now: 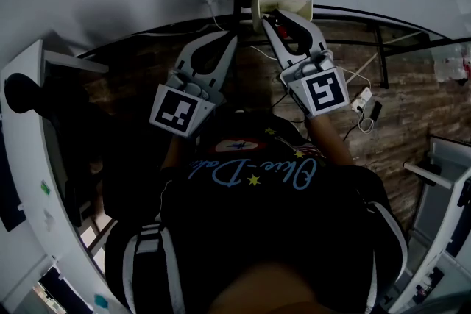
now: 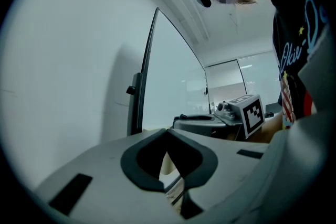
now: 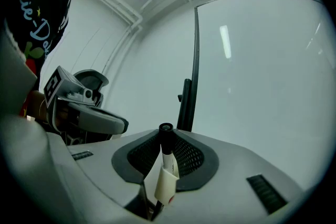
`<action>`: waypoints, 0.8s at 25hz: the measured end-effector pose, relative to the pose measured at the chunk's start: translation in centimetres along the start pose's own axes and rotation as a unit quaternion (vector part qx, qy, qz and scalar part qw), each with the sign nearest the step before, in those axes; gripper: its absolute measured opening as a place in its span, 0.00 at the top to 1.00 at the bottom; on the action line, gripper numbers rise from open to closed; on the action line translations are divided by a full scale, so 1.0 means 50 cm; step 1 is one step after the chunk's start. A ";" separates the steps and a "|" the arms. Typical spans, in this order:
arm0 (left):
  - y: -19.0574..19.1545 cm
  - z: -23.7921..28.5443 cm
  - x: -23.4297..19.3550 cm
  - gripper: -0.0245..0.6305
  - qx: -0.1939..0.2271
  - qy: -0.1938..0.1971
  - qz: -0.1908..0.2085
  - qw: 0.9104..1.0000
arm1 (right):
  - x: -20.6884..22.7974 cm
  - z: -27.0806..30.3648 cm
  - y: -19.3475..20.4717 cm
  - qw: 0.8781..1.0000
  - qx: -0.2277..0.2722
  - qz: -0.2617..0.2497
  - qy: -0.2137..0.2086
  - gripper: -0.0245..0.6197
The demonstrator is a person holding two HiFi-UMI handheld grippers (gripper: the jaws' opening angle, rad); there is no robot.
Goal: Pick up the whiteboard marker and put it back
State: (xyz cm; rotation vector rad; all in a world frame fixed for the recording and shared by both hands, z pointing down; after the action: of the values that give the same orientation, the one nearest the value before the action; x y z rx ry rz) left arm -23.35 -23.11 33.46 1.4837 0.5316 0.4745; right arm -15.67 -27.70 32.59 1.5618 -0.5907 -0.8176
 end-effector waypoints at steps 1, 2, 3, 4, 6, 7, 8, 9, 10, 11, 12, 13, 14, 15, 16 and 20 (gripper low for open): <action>-0.001 0.000 0.002 0.97 0.000 0.001 0.000 1.000 | 0.000 -0.003 -0.003 1.000 0.003 0.001 0.001 0.82; -0.002 0.000 0.003 0.97 0.001 0.002 0.001 1.000 | 0.002 -0.006 -0.006 1.000 0.005 0.002 0.002 0.82; -0.003 0.000 0.005 0.97 0.002 0.002 0.001 1.000 | 0.002 -0.008 -0.008 1.000 0.008 0.002 0.003 0.82; -0.004 0.000 0.007 0.97 0.003 0.003 0.001 1.000 | 0.003 -0.011 -0.011 1.000 0.010 0.001 0.003 0.82; -0.004 -0.001 0.011 0.97 0.003 0.003 0.001 1.000 | 0.002 -0.017 -0.015 1.000 0.012 0.000 0.003 0.82; -0.004 -0.001 0.012 0.97 0.002 0.003 0.002 1.000 | 0.002 -0.019 -0.018 1.000 0.014 -0.001 0.003 0.83; -0.004 -0.002 0.014 0.97 0.002 0.003 0.002 1.000 | 0.003 -0.020 -0.021 1.000 0.015 -0.003 0.003 0.83; -0.004 -0.003 0.015 0.97 0.003 0.003 0.003 1.000 | 0.004 -0.021 -0.024 1.000 0.017 -0.005 0.003 0.83; -0.003 -0.004 0.016 0.97 0.002 0.003 0.003 1.000 | 0.005 -0.022 -0.026 1.000 0.018 -0.007 0.003 0.82; -0.002 -0.006 0.017 0.97 0.002 0.002 0.002 1.000 | 0.005 -0.024 -0.027 1.000 0.018 -0.009 0.003 0.82; -0.002 -0.007 0.017 0.97 0.002 0.000 0.001 1.000 | 0.006 -0.025 -0.029 1.000 0.019 -0.010 0.004 0.82; -0.001 -0.009 0.016 0.97 0.002 -0.001 0.000 1.000 | 0.006 -0.027 -0.031 1.000 0.019 -0.012 0.005 0.83; -0.001 -0.010 0.016 0.97 0.003 -0.003 -0.001 1.000 | 0.006 -0.029 -0.033 1.000 0.020 -0.013 0.006 0.83; -0.001 -0.010 0.016 0.97 0.003 -0.004 -0.001 1.000 | 0.006 -0.031 -0.034 1.000 0.021 -0.014 0.006 0.83; -0.001 -0.010 0.017 0.97 0.004 -0.004 -0.001 1.000 | 0.007 -0.033 -0.037 1.000 0.022 -0.015 0.006 0.83; -0.002 -0.005 0.024 0.97 0.005 -0.001 0.002 1.000 | 0.013 -0.040 -0.048 0.999 0.030 -0.017 0.006 0.83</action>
State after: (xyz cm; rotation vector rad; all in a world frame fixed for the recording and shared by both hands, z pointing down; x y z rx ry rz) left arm -22.53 -22.21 33.31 1.4951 0.5304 0.4726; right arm -13.90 -26.55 30.19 1.6354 -0.5854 -0.8222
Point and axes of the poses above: the fingertips, and each gripper's own axes: z forward along the fingers, x to its right, y out of its underside, the point moved 2 cm from there along -z, backward along the fingers
